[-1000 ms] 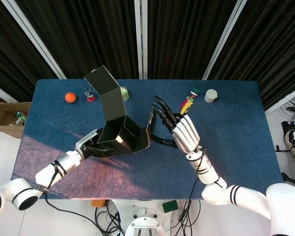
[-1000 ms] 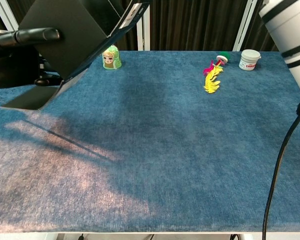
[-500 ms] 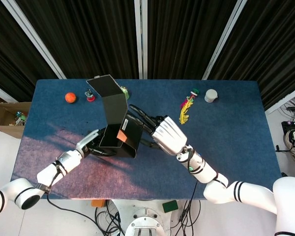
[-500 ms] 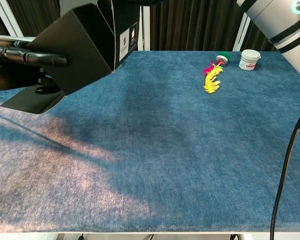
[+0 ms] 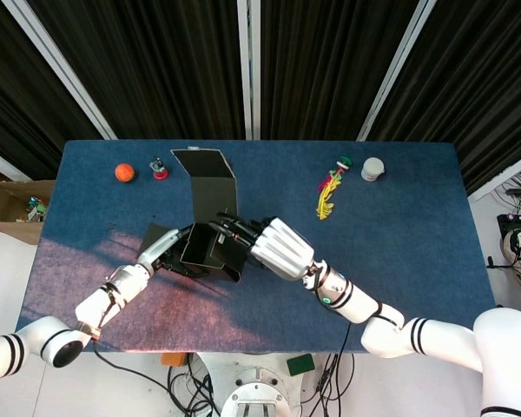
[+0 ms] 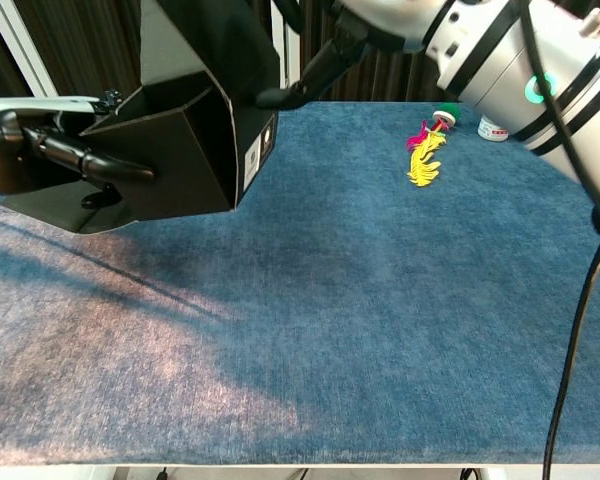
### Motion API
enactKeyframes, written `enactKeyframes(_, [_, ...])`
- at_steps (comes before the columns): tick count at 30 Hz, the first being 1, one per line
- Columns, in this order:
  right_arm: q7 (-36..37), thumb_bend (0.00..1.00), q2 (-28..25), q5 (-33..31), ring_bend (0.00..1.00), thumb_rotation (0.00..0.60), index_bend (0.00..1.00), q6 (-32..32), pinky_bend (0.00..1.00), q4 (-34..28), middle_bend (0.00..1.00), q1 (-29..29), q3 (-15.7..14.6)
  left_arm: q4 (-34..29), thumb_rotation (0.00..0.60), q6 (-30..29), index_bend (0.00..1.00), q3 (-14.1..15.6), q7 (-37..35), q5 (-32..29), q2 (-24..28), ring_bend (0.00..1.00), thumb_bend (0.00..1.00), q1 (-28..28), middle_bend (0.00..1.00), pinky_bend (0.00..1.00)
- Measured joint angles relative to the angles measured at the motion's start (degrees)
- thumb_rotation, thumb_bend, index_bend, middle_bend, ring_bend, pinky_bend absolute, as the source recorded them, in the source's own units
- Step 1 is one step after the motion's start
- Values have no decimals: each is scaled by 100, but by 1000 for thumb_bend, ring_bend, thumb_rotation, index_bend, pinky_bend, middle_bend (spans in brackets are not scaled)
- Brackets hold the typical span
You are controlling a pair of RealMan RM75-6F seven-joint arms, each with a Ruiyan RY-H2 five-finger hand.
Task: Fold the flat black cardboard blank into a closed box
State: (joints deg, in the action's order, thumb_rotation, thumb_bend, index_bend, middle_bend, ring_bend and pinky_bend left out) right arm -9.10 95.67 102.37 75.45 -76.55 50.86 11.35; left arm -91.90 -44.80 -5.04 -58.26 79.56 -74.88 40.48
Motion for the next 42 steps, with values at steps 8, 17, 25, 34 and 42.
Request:
enactKeyframes(8, [-197,46,593,159,636,600,2,161,1000,906,68,36,-182,418,600,-16,301,-19,1002,-318,-538,518,27,-5,256,799])
enactKeyframes(17, [-261,47,1150,286,605,600,0,402,1000,1745,21,141,-252,744,600,241,301,-90,1160,-495,-884,513,27,23,249,790])
enactKeyframes(25, [-85,49,1356,319,609,600,89,427,1000,2244,233,185,-419,1016,600,303,301,-80,1273,-434,-1065,512,27,5,246,789])
enactKeyframes(34, [147,51,1592,293,644,600,230,335,1000,2749,392,194,-647,1295,600,417,301,-82,1393,-435,-1263,507,27,1,242,790])
enactKeyframes(42, [320,52,1527,181,645,600,197,77,1000,2679,340,184,-765,1459,600,480,301,-88,1466,-404,-1353,507,27,-9,239,790])
